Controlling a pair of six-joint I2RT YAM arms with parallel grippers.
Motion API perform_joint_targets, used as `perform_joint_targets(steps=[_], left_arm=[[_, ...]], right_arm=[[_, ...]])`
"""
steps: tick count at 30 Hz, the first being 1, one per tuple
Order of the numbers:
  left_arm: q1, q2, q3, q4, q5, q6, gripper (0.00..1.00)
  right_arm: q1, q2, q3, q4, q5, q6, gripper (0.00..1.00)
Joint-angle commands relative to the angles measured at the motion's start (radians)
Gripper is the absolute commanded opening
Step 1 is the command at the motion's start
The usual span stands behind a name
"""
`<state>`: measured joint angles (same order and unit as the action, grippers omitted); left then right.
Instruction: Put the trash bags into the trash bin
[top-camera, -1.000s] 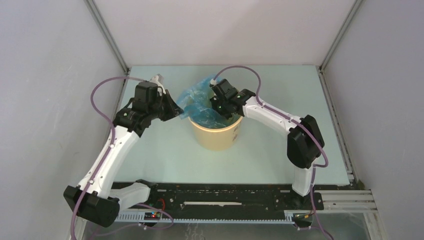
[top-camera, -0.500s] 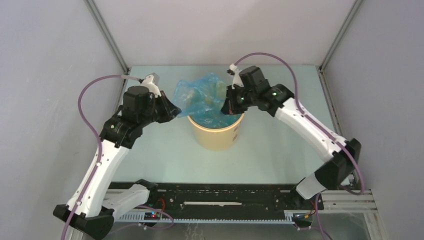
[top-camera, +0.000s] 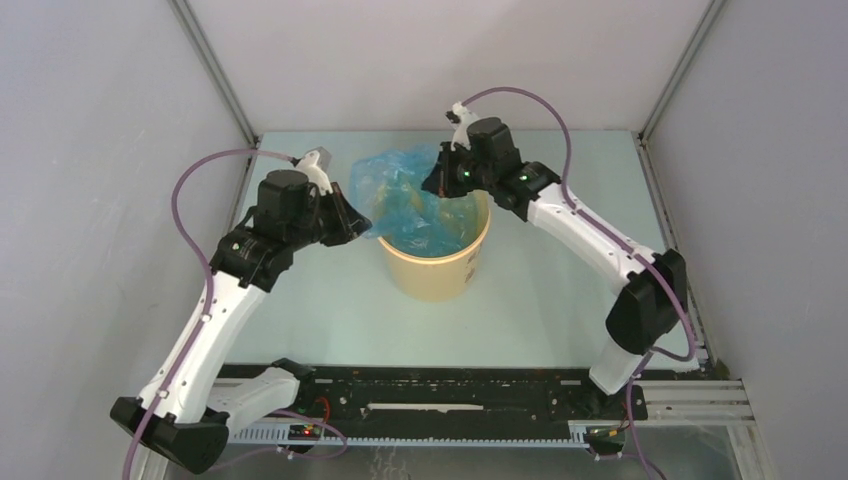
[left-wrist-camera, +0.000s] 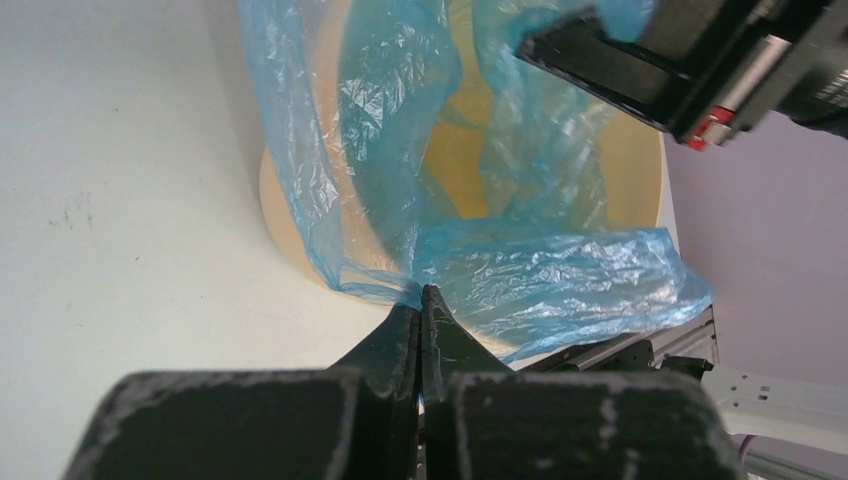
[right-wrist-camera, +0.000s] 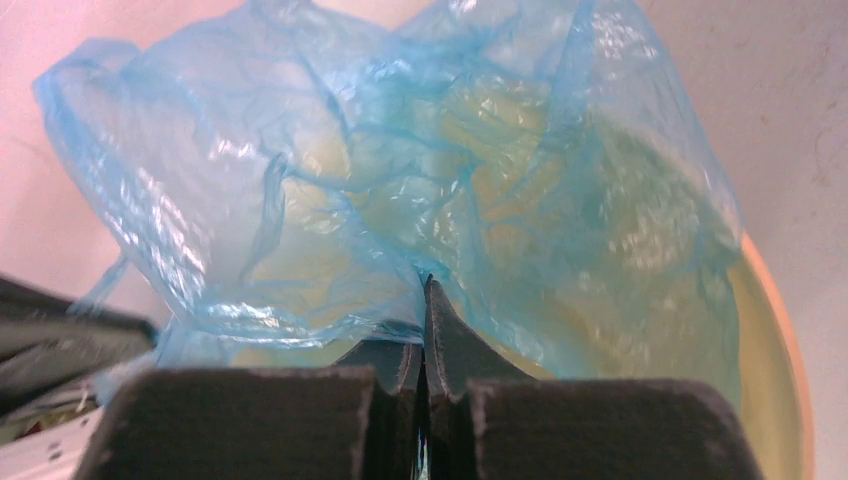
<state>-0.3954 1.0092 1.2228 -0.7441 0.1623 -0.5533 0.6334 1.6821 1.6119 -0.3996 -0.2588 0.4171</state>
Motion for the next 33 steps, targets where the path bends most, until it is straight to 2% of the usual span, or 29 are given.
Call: perform_joint_targets(steps=[1,6,11,17,23,27,31,33], left_arm=[[-0.007,0.015,-0.009,0.005,0.025,-0.011,0.00],[-0.008,0.041,0.009,0.002,0.022,-0.012,0.00],[-0.010,0.083,0.017,-0.003,0.029,-0.022,0.00],[-0.010,0.070,0.052,-0.034,-0.050,0.023,0.00],[-0.004,0.084,0.121,-0.075,-0.158,0.081,0.00],[-0.003,0.073,0.140,-0.056,-0.212,0.075,0.00],[-0.002,0.058,0.142,-0.038,-0.243,0.087,0.00],[-0.002,0.063,0.147,-0.037,-0.250,0.095,0.00]], right_arm=[[0.054,0.064,0.037,0.187,0.137,0.016,0.00],[0.097,0.151,0.001,0.262,0.199,0.043,0.00],[0.147,0.265,0.055,0.182,0.304,0.030,0.00],[0.140,0.195,-0.152,0.185,0.335,0.039,0.00],[0.104,0.116,-0.158,0.015,0.221,0.031,0.00],[0.082,0.059,-0.055,-0.132,0.123,-0.002,0.00],[0.023,0.050,0.104,-0.341,-0.077,-0.020,0.00],[-0.011,0.034,0.119,-0.395,-0.195,-0.019,0.00]])
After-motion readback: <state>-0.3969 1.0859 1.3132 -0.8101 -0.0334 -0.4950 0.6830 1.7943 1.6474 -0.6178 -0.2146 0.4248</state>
